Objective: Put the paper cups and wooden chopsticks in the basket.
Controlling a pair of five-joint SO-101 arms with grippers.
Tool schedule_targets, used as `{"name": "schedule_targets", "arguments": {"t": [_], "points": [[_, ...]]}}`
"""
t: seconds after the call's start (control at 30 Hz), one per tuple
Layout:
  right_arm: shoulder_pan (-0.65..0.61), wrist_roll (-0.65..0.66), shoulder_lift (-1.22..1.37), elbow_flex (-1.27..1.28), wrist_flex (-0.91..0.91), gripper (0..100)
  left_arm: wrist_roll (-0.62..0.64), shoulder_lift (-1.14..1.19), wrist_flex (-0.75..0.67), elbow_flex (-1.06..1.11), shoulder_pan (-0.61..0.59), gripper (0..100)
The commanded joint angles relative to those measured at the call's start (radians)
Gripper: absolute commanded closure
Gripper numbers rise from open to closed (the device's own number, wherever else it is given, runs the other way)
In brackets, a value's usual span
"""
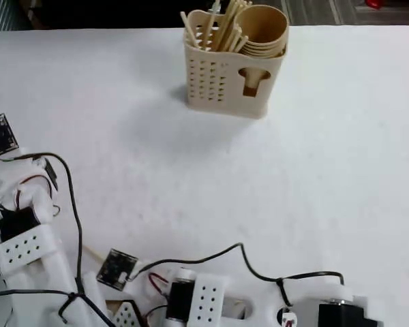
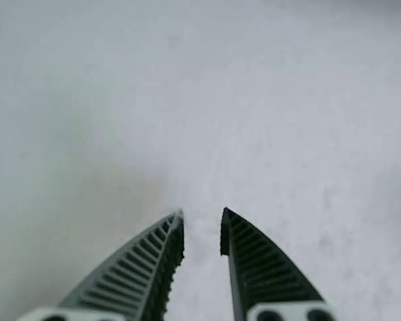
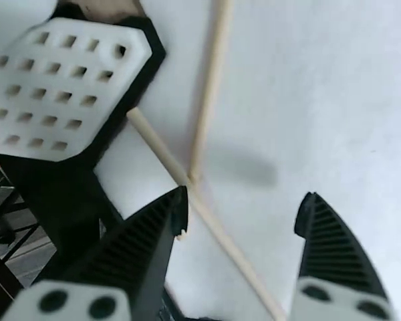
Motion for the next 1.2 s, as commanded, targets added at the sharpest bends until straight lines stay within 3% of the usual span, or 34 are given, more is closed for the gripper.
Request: {"name": "schedule_targets", "arguments": {"t": [0.0,0.23,0.5,0.67,0.93,1.17], "points": [[-0.019,-0.005,0.073,-0.015,0.01,73.1,0.008,-0.019,-0.023,-0.009,-0.008,89],[-0.054,-0.005,0.271,-0.118,0.019,73.0,0.008,-0.019,-0.023,-0.009,-0.008,89],[-0.061,-0.005,0.232,-0.199,0.145,73.0,0.008,-0.019,-0.023,-0.009,-0.008,89],[-0.139,-0.006,0.222,-0.195,0.143,73.0,0.008,-0.019,-0.023,-0.011,-0.022,89],[-0.148,-0.083,0.222,-0.193,0.107,72.9,0.008,-0.018,-0.021,-0.049,-0.051,89],[-0.148,-0.218,0.223,-0.193,0.073,72.8,0.002,-0.018,-0.018,-0.048,0.041,89]]}}
